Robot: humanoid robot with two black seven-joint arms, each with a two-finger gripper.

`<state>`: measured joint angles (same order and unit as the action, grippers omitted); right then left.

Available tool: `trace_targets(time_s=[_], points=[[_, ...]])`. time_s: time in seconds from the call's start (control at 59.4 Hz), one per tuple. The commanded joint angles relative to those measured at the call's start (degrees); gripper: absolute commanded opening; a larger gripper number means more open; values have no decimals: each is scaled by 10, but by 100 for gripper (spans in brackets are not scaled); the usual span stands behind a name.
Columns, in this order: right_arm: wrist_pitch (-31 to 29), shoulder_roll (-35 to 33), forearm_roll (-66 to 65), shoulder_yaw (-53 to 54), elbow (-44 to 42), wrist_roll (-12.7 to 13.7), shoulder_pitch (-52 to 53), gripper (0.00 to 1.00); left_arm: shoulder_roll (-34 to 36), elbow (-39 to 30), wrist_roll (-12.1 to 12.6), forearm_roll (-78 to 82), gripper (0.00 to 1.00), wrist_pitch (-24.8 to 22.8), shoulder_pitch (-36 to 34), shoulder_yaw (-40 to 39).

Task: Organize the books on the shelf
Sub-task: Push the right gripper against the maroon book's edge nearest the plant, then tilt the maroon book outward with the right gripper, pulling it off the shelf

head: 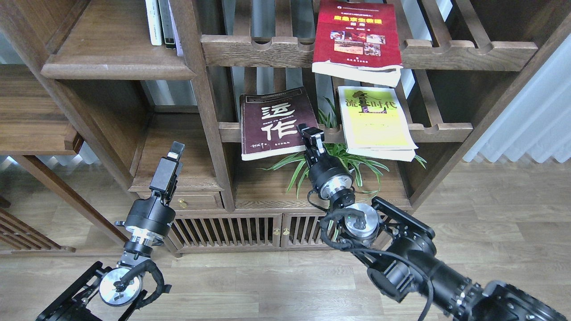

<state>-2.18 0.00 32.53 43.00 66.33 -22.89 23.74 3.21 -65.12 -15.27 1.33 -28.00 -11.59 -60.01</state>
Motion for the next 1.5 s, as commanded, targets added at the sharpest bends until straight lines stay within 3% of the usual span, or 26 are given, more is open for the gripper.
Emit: trace_targets(time_s=[0.0,0.488,0.807,1.043,1.245,1.48], points=[[-8,0,-1,7,23,-1,-13,4,2,-1,0,0,100,0,1,-5],[-55,-19,-4,10,99,-1,-59,5,-5,-4,-2,-15,100,0,7,-15],[-184,-72,-4,2,117,7,-101,5,-1,-15,-1,-64,100,0,7,-16],[-258,-97,-3,-21,161,43,-144,5,-3,-19,-1,-65,100,0,8,-13],[-258,-120,-3,-32,168,50,-162,5,-1,-36,-1,-75,100,0,10,-3],[-258,-141,-4,-33,167,90,-181,5,0,-65,0,-88,100,0,22,23]])
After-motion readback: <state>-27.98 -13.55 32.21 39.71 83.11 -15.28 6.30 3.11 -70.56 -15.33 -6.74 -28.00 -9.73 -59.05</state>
